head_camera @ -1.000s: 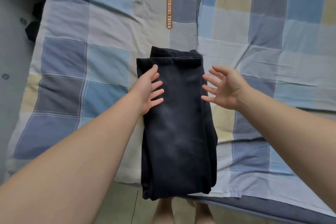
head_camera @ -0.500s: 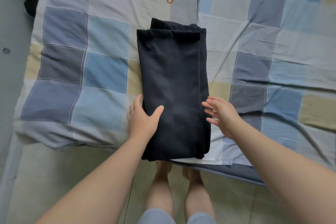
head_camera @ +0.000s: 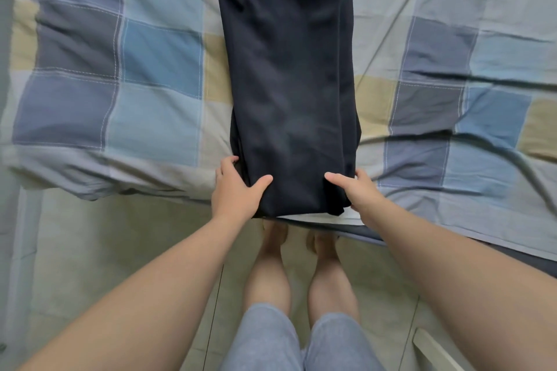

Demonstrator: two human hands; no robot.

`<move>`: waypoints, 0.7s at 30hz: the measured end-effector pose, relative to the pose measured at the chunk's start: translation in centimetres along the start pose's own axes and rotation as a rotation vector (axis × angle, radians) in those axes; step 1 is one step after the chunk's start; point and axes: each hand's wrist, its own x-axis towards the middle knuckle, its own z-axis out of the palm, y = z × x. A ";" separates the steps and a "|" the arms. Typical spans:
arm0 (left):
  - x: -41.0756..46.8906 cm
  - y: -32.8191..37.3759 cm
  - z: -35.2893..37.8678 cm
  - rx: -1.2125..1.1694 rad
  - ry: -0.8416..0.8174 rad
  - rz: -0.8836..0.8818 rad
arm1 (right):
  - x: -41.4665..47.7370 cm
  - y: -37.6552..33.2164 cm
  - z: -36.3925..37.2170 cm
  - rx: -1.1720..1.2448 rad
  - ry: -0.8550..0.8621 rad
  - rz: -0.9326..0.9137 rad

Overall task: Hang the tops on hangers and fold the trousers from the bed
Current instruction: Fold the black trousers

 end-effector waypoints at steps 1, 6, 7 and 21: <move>0.1 -0.1 -0.1 -0.014 -0.010 -0.014 | 0.1 0.3 0.0 0.002 0.001 -0.006; -0.2 -0.5 -0.2 -0.211 -0.106 -0.063 | -1.2 0.2 -1.5 -0.062 -0.058 0.071; -0.4 -0.5 -0.2 -0.233 -0.122 -0.075 | -1.6 0.1 -1.9 -0.083 -0.063 0.082; -10.7 -0.9 -4.5 -0.185 -0.350 -0.220 | -14.7 4.2 -3.9 0.039 -0.073 0.148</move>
